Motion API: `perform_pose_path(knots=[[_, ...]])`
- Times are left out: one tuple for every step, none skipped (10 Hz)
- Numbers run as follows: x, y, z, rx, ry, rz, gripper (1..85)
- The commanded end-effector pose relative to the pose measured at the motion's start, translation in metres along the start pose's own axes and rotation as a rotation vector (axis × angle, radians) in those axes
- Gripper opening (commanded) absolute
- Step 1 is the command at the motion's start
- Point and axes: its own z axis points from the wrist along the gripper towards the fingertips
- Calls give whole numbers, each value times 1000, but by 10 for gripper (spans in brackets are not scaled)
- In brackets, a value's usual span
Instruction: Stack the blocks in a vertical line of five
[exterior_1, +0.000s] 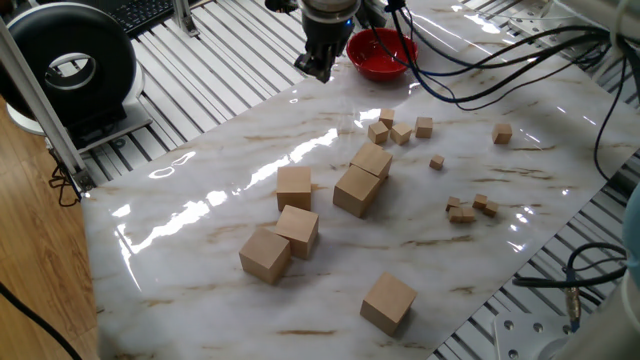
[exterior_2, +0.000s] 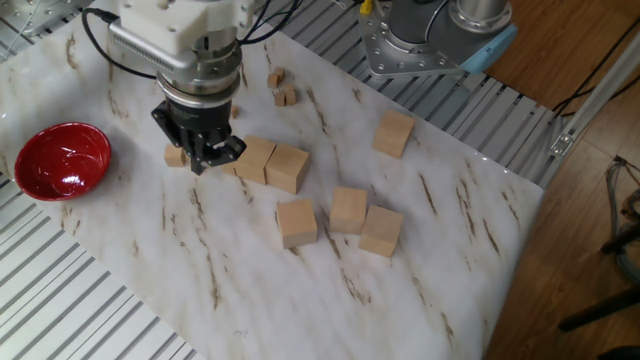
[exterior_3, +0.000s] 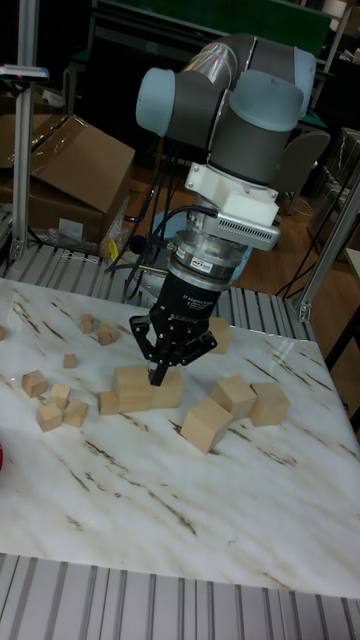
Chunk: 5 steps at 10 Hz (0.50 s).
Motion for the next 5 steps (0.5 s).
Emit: perform_pose_path(knots=[[-9,13,-3,-50,-30,144,10],[1,19,-6,-64,7,148,10],[2,21,-6,-61,11,157,10],[-2,22,-5,-65,1,138,10],[-8,25,-1,-76,-12,119,10]])
